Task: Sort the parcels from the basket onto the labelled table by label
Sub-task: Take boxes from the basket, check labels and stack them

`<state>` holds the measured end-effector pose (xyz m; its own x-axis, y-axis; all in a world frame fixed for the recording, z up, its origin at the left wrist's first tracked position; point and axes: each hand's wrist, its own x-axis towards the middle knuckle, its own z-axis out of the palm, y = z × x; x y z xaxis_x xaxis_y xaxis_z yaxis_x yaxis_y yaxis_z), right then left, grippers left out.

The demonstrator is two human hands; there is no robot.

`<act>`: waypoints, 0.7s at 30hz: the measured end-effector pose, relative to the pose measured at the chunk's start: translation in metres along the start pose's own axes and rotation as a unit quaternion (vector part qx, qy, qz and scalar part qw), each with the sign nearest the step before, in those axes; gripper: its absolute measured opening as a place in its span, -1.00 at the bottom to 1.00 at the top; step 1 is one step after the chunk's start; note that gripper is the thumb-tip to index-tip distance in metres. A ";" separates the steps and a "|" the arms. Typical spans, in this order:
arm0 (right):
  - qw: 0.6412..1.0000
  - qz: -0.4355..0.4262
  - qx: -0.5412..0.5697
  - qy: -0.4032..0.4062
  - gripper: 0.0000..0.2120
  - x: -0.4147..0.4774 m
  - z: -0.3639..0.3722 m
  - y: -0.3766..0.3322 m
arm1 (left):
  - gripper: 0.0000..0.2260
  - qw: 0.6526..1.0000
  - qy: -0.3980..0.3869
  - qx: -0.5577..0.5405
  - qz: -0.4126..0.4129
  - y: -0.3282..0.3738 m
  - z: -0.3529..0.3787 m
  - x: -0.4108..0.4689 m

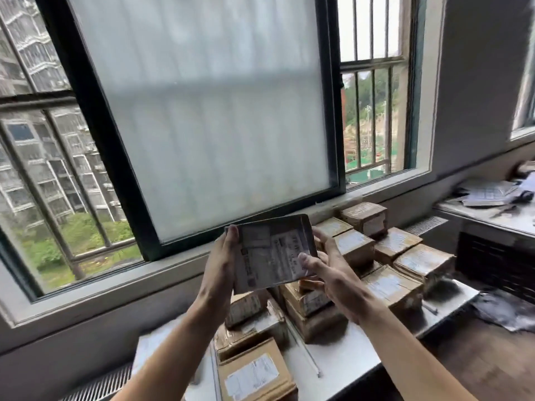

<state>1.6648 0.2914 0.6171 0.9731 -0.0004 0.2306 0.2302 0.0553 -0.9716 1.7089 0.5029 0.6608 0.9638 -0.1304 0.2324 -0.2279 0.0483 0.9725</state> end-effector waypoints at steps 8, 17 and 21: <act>0.980 0.145 0.078 0.116 -0.49 0.020 -0.106 0.103 | -0.20 0.983 -0.003 -0.043 -0.176 -0.129 0.086 0.053; 0.951 0.272 0.065 0.132 -0.72 0.074 -0.200 0.156 | -0.73 0.960 0.060 -0.058 -0.267 -0.206 0.157 0.097; 0.944 0.298 0.047 0.131 -0.75 0.074 -0.244 0.153 | -0.70 0.947 0.065 -0.065 -0.308 -0.221 0.196 0.101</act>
<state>1.7750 0.0562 0.4728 0.9020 -0.1872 -0.3891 -0.3495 0.2127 -0.9125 1.8300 0.2849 0.4730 0.9188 -0.0505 -0.3915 0.3947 0.1258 0.9101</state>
